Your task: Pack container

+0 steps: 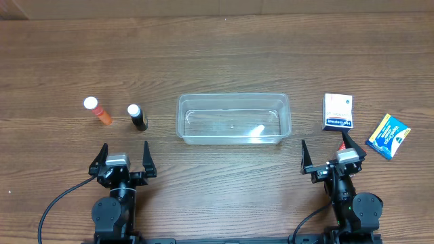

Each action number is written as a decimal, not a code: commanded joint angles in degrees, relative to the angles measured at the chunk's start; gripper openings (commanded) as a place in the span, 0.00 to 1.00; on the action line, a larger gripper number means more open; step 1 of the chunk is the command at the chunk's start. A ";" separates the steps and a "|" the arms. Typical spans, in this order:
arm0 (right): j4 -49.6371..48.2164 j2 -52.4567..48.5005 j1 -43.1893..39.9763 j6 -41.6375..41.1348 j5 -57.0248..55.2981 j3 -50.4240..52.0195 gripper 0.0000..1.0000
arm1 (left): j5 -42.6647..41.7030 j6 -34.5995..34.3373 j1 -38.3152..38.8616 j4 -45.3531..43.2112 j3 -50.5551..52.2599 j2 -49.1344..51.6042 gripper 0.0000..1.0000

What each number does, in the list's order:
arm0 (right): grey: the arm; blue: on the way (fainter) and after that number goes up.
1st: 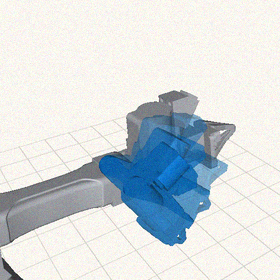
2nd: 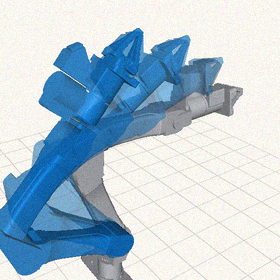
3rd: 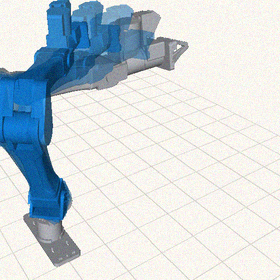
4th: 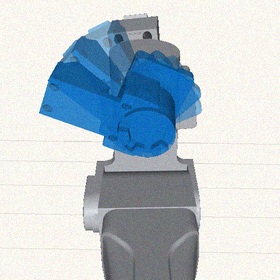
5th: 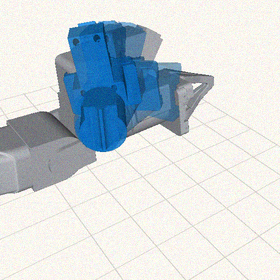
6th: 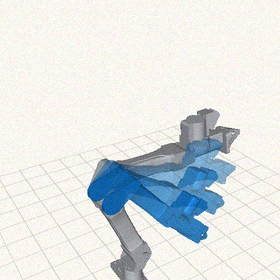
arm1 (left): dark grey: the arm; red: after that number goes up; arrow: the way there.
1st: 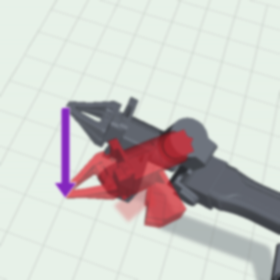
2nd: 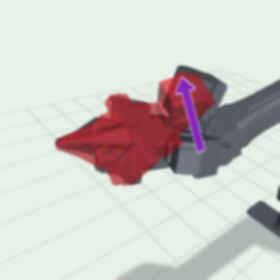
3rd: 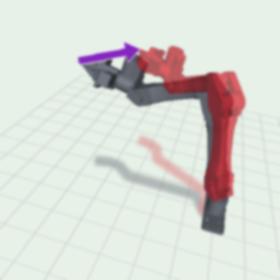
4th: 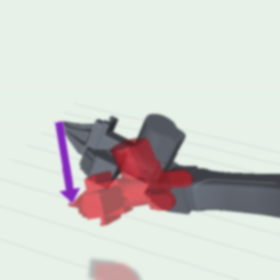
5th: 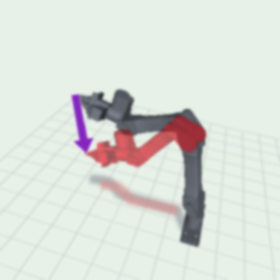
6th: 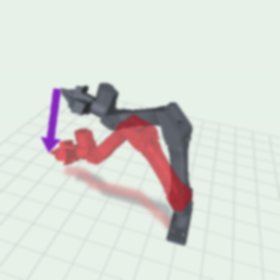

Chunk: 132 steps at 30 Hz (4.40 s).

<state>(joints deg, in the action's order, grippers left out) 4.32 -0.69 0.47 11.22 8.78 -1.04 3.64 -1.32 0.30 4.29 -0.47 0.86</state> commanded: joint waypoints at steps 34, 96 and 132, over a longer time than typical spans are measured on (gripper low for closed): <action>37.51 -54.80 -0.22 -15.74 -3.78 -59.06 1.00 | -4.79 -3.61 0.11 36.50 -56.48 46.16 1.00; 58.55 -66.42 -0.33 -15.78 -3.80 -71.06 1.00 | -6.62 -5.16 0.79 68.65 -97.22 106.36 0.04; 59.30 -66.36 -1.51 -15.98 -2.64 -71.04 1.00 | -0.24 -20.76 22.49 72.96 -105.02 120.91 0.09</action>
<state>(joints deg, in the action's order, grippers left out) 63.86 -67.02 -0.75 -4.49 5.78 -70.17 2.39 -22.57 22.81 77.93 -105.06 121.78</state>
